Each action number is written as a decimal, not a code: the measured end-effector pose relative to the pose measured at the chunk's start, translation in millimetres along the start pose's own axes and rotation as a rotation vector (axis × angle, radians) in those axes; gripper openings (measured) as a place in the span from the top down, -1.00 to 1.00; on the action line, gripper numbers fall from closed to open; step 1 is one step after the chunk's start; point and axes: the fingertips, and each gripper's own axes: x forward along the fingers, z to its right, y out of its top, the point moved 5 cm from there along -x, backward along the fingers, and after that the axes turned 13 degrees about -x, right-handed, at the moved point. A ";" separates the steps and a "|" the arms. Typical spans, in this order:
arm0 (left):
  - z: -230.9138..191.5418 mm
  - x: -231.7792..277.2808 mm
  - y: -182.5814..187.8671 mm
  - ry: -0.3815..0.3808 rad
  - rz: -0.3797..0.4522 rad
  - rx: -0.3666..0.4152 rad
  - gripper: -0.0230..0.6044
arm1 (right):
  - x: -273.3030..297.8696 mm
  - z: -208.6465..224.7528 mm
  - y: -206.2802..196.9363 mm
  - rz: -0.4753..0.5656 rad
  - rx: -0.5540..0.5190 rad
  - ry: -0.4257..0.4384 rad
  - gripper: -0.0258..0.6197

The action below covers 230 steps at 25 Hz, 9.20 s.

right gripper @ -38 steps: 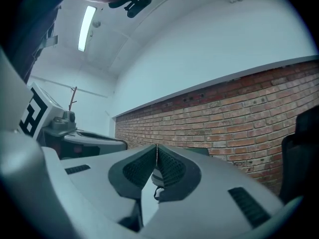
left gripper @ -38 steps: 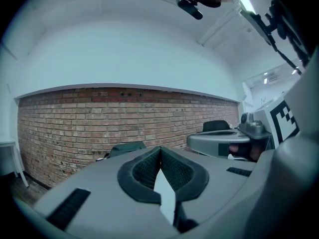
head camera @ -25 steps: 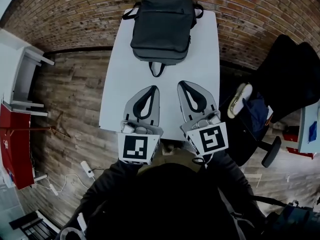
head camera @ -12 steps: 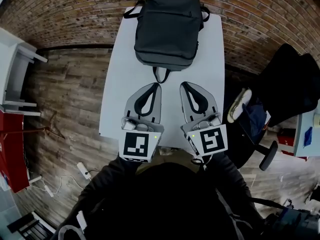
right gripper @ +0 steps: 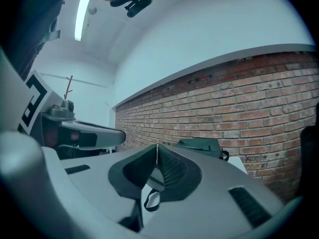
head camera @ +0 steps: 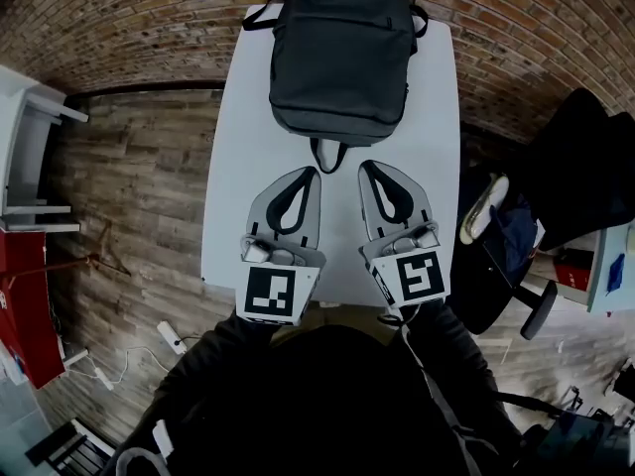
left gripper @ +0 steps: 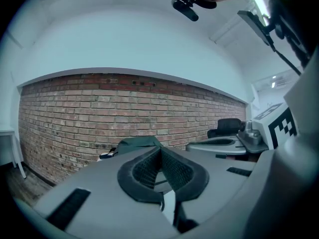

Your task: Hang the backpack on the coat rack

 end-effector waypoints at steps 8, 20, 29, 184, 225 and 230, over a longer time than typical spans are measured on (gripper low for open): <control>-37.5 20.4 -33.9 0.003 -0.045 -0.010 0.90 | 41.3 -11.4 -70.4 -0.134 0.039 0.013 0.79; -82.5 35.3 -70.2 0.029 -0.099 -0.019 0.90 | 91.6 -20.2 -147.0 -0.337 0.033 -0.029 0.62; -97.4 41.8 -74.9 0.031 -0.122 -0.017 0.90 | 104.8 -23.3 -174.6 -0.483 0.027 -0.064 0.60; 7.0 -38.2 120.9 -0.147 0.156 -0.064 0.34 | -34.1 41.4 169.5 0.262 0.000 0.130 0.85; 1.8 -35.2 136.7 -0.171 0.237 -0.040 0.79 | -16.6 46.4 172.4 0.268 -0.773 -0.021 0.83; 4.2 -43.1 142.7 -0.122 0.284 0.011 0.79 | -17.0 52.1 183.4 0.298 -0.503 0.041 0.86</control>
